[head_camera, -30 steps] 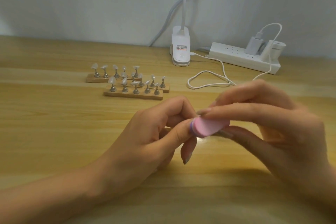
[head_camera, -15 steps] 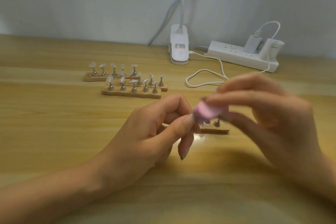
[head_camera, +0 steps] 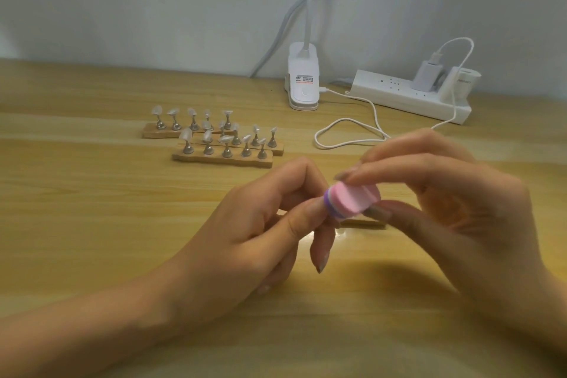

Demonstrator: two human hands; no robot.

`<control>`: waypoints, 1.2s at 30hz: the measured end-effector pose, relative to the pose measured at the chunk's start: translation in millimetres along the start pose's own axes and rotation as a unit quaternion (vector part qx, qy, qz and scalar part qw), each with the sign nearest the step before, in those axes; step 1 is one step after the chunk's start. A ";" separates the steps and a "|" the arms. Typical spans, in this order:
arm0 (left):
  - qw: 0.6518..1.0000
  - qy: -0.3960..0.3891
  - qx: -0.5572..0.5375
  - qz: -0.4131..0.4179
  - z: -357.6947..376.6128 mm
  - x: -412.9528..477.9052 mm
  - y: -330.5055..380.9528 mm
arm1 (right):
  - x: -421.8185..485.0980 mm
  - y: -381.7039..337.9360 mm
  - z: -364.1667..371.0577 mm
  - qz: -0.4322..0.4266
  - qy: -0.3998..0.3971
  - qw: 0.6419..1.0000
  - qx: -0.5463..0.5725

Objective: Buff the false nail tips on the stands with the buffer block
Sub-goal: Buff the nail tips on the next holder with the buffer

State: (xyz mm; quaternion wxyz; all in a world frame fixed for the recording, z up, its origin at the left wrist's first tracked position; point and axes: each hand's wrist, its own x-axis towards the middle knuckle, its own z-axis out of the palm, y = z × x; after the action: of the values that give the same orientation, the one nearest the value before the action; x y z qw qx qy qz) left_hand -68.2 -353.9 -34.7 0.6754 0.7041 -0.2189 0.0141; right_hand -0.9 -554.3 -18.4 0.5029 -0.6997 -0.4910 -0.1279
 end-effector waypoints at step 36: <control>1.000 -0.017 -0.008 -0.007 0.6 -0.6 1.1 | 0.1 3.8 -1.2 -0.016 0.029 0.996 -0.086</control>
State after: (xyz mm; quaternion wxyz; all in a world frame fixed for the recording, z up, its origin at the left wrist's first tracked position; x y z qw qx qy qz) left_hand -69.3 -354.3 -34.0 0.6770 0.7007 -0.2252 -0.0046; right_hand 2.6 -555.3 -20.0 0.4527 -0.7285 -0.4746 -0.1977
